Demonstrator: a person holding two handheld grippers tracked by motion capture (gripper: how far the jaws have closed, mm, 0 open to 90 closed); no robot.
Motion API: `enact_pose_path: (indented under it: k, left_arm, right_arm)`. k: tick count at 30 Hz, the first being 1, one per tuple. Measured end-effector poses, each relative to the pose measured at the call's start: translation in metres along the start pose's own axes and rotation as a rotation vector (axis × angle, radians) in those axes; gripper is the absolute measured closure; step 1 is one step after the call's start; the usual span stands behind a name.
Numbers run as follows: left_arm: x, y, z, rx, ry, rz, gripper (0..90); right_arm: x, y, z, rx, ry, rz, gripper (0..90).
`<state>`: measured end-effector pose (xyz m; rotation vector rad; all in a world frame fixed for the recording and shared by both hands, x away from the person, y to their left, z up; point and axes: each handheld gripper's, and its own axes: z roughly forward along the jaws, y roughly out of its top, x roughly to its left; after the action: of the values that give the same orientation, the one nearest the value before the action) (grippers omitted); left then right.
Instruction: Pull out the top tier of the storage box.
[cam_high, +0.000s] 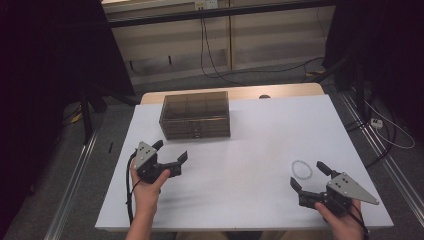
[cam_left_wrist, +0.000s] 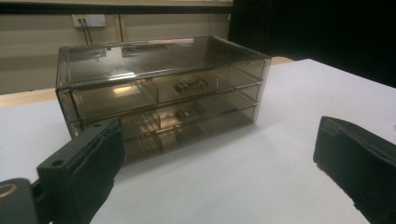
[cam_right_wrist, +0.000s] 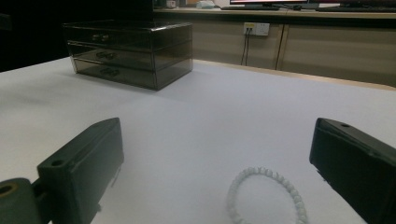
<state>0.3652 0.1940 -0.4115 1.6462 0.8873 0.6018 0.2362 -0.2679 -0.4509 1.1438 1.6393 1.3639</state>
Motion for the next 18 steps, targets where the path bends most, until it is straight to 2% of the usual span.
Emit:
enact_pose_path:
  k: [18]
  left_arm:
    - [0.001, 0.007, 0.024, 0.013, 0.07, -0.027, 3.0]
  right_arm:
    - [0.0, 0.0, 0.0, -0.001, 0.003, -0.003, 2.4]
